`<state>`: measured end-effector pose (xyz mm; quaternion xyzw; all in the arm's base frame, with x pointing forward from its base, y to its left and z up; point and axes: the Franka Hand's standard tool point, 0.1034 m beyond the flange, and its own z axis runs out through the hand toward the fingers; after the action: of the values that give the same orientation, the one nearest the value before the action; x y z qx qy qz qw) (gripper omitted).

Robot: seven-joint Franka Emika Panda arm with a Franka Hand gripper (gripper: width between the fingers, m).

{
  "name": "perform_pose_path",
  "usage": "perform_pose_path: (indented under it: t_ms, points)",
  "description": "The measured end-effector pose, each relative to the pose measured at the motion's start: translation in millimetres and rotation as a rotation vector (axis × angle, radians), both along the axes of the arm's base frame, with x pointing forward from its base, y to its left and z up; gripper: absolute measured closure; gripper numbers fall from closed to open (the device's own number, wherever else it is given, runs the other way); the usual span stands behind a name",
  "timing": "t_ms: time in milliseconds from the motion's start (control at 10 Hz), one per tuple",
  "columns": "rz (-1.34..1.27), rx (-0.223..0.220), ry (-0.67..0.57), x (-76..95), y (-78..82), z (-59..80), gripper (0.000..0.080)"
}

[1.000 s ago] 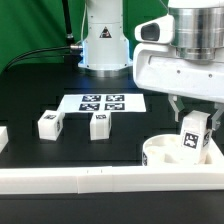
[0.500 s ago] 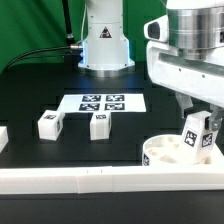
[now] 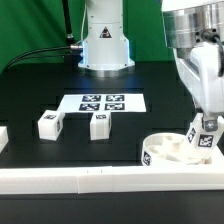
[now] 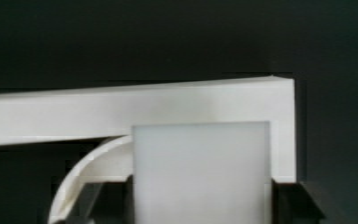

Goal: Assemble stool

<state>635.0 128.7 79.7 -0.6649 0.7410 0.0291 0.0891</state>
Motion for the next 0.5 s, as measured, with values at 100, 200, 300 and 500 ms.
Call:
perform_pose_path:
  t_ms: [100, 200, 300, 500]
  points:
    - [-0.059, 0.015, 0.01, -0.2, 1.6, 0.0, 0.0459]
    - [-0.082, 0.022, 0.014, -0.4, 2.6, -0.1, 0.0459]
    - [-0.16, 0.04, 0.027, -0.6, 4.2, -0.1, 0.0459]
    - [-0.329, 0.08, 0.027, -0.7, 3.6, -0.1, 0.0459]
